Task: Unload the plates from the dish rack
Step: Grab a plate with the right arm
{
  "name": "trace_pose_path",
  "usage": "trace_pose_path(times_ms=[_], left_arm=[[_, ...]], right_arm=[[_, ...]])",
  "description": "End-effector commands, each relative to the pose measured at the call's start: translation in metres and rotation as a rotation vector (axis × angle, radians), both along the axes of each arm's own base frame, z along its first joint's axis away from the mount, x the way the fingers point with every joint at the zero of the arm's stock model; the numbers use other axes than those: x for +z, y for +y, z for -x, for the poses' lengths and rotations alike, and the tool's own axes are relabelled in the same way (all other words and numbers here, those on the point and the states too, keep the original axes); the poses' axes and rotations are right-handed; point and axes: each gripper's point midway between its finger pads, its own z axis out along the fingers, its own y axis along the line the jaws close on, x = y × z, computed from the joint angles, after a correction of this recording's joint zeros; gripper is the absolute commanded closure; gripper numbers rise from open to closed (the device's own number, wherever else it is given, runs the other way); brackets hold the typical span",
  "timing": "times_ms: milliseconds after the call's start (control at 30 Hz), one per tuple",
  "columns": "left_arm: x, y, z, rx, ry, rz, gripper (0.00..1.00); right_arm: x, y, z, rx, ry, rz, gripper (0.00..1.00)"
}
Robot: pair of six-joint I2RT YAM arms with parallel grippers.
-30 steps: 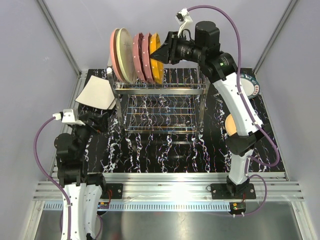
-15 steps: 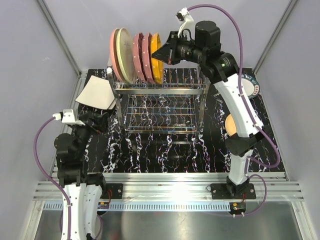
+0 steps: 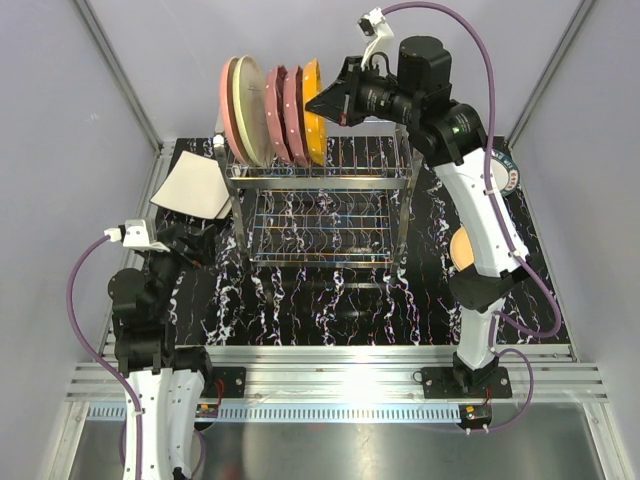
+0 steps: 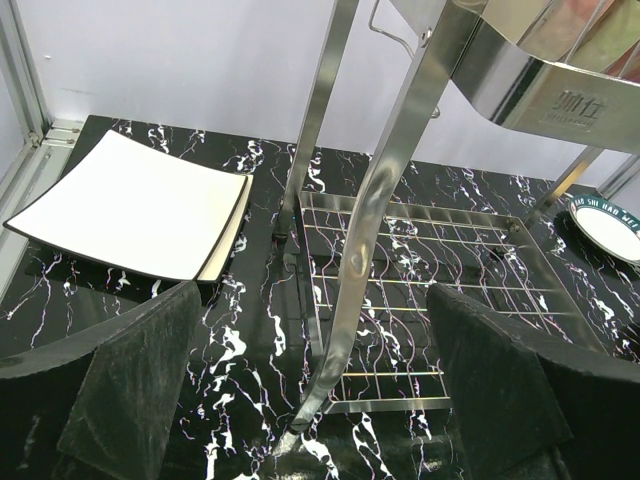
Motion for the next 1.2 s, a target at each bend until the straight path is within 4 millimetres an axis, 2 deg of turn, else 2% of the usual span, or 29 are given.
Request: trace_pose_path(times_ms=[0, 333, 633, 1167], left_arm=[[0.01, 0.001, 0.002, 0.008, -0.041, -0.024, 0.01], [0.009, 0.002, 0.002, 0.011, -0.04, -0.025, 0.01], [0.01, 0.002, 0.001, 0.011, -0.041, -0.024, 0.01], [0.01, 0.0, 0.002, 0.003, -0.043, -0.02, 0.01]], right_arm=[[0.092, -0.016, 0.034, 0.051, -0.302, -0.139, 1.0], [0.111, -0.026, 0.05, 0.069, -0.363, -0.154, 1.0], [0.133, -0.044, 0.072, 0.055, -0.446, -0.152, 1.0], [0.145, -0.076, 0.109, 0.021, -0.583, -0.064, 1.0]])
